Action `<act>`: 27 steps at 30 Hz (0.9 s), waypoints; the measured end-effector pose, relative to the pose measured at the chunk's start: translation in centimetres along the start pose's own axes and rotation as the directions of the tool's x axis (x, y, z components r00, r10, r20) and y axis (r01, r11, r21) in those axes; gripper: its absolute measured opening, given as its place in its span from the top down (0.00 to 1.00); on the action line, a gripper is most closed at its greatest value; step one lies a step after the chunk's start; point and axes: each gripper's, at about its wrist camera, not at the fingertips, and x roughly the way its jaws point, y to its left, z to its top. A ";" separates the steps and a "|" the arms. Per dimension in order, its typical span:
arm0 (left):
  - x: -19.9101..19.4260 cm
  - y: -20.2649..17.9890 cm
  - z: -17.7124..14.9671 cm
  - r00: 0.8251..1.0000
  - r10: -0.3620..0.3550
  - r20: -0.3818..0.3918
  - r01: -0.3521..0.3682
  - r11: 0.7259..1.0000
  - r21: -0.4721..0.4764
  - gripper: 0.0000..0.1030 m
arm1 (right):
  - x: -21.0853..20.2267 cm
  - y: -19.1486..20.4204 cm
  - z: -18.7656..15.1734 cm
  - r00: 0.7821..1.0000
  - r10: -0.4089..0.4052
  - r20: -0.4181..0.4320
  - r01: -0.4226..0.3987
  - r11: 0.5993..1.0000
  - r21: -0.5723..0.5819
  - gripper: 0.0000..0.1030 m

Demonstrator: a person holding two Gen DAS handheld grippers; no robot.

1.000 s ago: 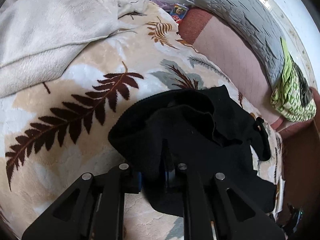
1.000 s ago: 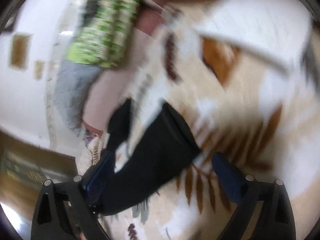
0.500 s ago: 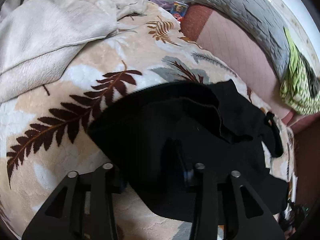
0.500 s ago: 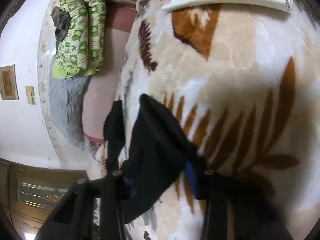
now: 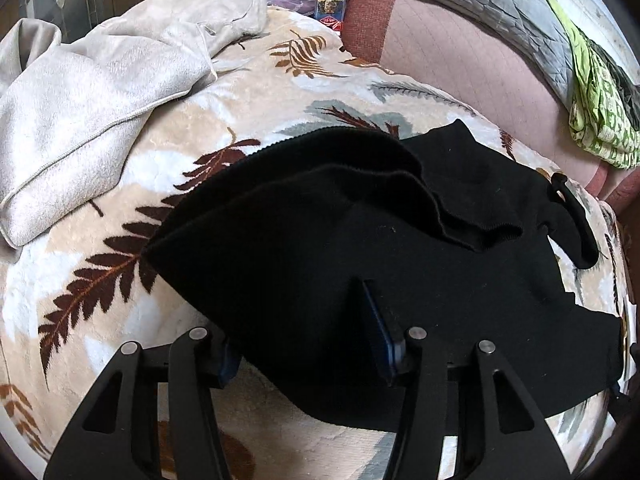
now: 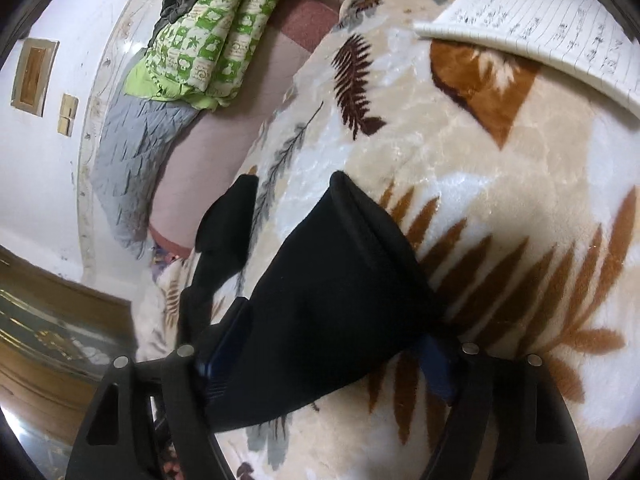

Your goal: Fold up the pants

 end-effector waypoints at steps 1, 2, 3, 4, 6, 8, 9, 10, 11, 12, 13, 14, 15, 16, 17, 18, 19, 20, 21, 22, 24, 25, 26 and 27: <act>0.0 0.0 0.0 1.000 -0.001 -0.001 0.001 1.000 -0.001 0.50 | 0.0 0.1 0.0 1.000 -0.006 0.000 0.006 1.000 -0.009 0.23; 0.0 0.0 0.0 1.000 -0.002 -0.001 0.002 1.000 -0.001 0.50 | 0.1 0.3 0.0 1.000 -0.012 -0.002 0.012 1.000 -0.016 0.24; 0.0 0.0 0.0 1.000 -0.002 -0.002 0.002 1.000 -0.001 0.50 | 0.1 0.4 0.0 1.000 -0.021 0.000 0.021 0.999 -0.027 0.26; 0.0 0.0 0.0 1.000 -0.002 -0.002 0.002 1.000 0.000 0.50 | 0.0 0.4 0.1 0.999 -0.032 0.002 0.033 0.999 -0.025 0.28; 0.0 -0.1 0.0 1.000 0.000 -0.002 0.000 1.000 -0.001 0.50 | 0.1 0.3 0.3 0.999 -0.031 -0.009 0.031 0.999 -0.013 0.34; 0.0 -0.1 0.0 1.000 0.002 -0.003 -0.002 1.000 0.001 0.50 | -0.1 -0.1 0.5 0.999 -0.031 -0.011 0.031 1.000 0.005 0.55; 0.0 -0.1 -0.1 1.000 0.002 -0.005 -0.002 1.000 -0.001 0.51 | -0.1 -0.5 0.5 0.999 -0.029 -0.018 0.029 0.999 0.018 0.74; 0.1 -0.1 -0.1 1.000 0.005 -0.012 -0.005 1.000 -0.002 0.56 | -0.1 -0.8 0.6 0.999 -0.021 -0.024 0.022 1.000 0.022 0.91; 0.0 -0.1 -0.1 1.000 0.015 -0.010 -0.015 1.000 -0.002 0.71 | -0.1 -0.8 0.6 1.000 -0.018 -0.023 0.018 1.000 0.022 0.96; 0.0 0.0 -0.1 1.000 0.023 -0.007 -0.023 1.000 -0.003 0.77 | -0.4 -0.8 0.7 1.000 -0.020 -0.011 0.021 1.000 0.010 0.96; -0.1 0.0 -0.2 1.000 0.019 -0.008 -0.019 1.000 -0.009 0.81 | -0.7 -0.6 0.7 1.000 -0.022 -0.002 0.022 1.000 -0.002 0.96; -0.2 0.3 -0.2 1.000 -0.008 -0.017 0.008 1.000 -0.023 0.90 | -0.9 -0.4 0.7 1.000 -0.022 0.010 0.022 1.000 -0.017 0.96; -0.3 0.3 -0.3 1.000 -0.014 -0.020 0.013 1.000 -0.026 0.92 | -1.2 -0.1 0.7 0.999 -0.027 0.023 0.028 0.999 -0.036 0.96; -0.6 0.1 -0.3 1.000 -0.010 -0.014 0.009 1.000 -0.021 0.92 | -1.4 0.1 0.7 0.999 -0.032 0.030 0.034 0.998 -0.047 0.96; -1.1 0.1 -0.5 1.000 -0.006 -0.002 0.006 1.000 -0.013 0.93 | -1.7 0.3 0.7 0.998 -0.039 0.040 0.041 0.998 -0.056 0.97; -1.7 0.1 -0.8 1.000 -0.007 0.009 0.007 1.000 -0.006 0.93 | -2.1 0.5 0.6 0.997 -0.050 0.055 0.054 0.996 -0.066 0.97; -2.2 0.1 -1.1 1.000 -0.010 0.014 0.010 1.000 0.000 0.93 | -2.5 0.7 0.4 0.996 -0.064 0.064 0.069 0.995 -0.076 0.97; -2.9 0.3 -1.6 1.000 -0.021 0.015 0.021 1.000 0.002 0.93 | -3.0 0.8 0.2 0.994 -0.080 0.068 0.085 0.993 -0.085 0.97; -3.6 0.7 -2.2 0.999 -0.039 0.008 0.039 0.999 0.001 0.93 | -3.7 0.8 -0.1 0.992 -0.103 0.068 0.109 0.989 -0.097 0.97; -4.2 0.9 -2.7 0.999 -0.045 0.004 0.045 0.999 0.003 0.93 | -4.1 0.7 -0.2 0.992 -0.111 0.058 0.117 0.988 -0.102 0.97; -5.6 1.6 -4.1 0.998 -0.056 -0.002 0.056 0.998 0.021 0.93 | -5.4 0.4 -0.9 0.990 -0.135 0.046 0.140 0.983 -0.122 0.97; -6.3 1.8 -4.6 0.998 -0.063 -0.002 0.063 0.998 0.021 0.93 | -6.5 0.5 -1.3 0.991 -0.130 0.044 0.135 0.981 -0.140 0.97; -7.1 2.5 -5.4 0.997 -0.075 -0.007 0.075 0.997 0.016 0.93 | -7.3 0.6 -1.7 0.991 -0.127 0.046 0.133 0.979 -0.155 0.97; -8.0 3.2 -6.0 0.996 -0.088 -0.013 0.088 0.996 0.002 0.93 | -8.5 0.7 -2.4 0.991 -0.122 0.047 0.129 0.976 -0.177 0.97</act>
